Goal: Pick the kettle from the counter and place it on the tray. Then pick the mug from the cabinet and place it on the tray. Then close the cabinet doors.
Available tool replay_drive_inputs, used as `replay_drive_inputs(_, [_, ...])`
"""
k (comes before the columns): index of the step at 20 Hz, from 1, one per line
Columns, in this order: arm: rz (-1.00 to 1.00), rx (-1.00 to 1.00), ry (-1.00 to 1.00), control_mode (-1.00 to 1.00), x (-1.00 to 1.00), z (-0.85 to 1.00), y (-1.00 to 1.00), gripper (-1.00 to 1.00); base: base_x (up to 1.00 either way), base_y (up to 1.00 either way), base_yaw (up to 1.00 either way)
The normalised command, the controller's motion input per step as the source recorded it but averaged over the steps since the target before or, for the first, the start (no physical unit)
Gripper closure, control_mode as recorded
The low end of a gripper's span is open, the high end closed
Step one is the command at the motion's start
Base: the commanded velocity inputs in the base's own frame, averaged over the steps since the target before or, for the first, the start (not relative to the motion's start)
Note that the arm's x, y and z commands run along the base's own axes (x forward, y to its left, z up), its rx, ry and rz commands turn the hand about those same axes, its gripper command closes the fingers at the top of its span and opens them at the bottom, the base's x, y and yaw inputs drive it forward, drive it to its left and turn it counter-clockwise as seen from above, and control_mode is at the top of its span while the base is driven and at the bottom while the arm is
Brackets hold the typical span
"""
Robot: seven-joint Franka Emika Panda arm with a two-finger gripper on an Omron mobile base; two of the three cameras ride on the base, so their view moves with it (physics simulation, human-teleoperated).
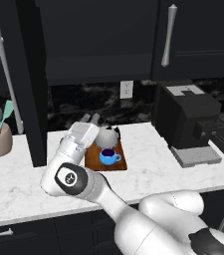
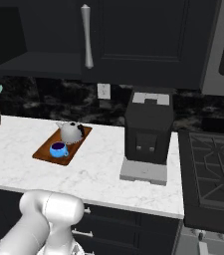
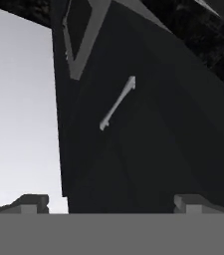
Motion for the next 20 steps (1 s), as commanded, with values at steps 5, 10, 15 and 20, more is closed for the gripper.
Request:
replay_drive_inputs(5, [-0.15, -0.26, 0.36, -1.0, 0.28, -0.12, 0.79, -1.0, 0.0, 0.0, 0.0])
replay_drive_inputs(10, [-0.07, -0.24, 0.21, -1.0, 0.27, -0.4, 0.44, -1.0, 0.0, 0.0, 0.0])
replay_drive_inputs(15, [-0.02, -0.13, 0.05, -1.0, 0.15, -0.25, 0.23, -1.0, 0.0, 0.0, 0.0])
replay_drive_inputs(20, [0.0, -0.08, 0.08, -1.0, 0.15, 0.0, 0.39, -1.0, 0.0, 0.0, 0.0])
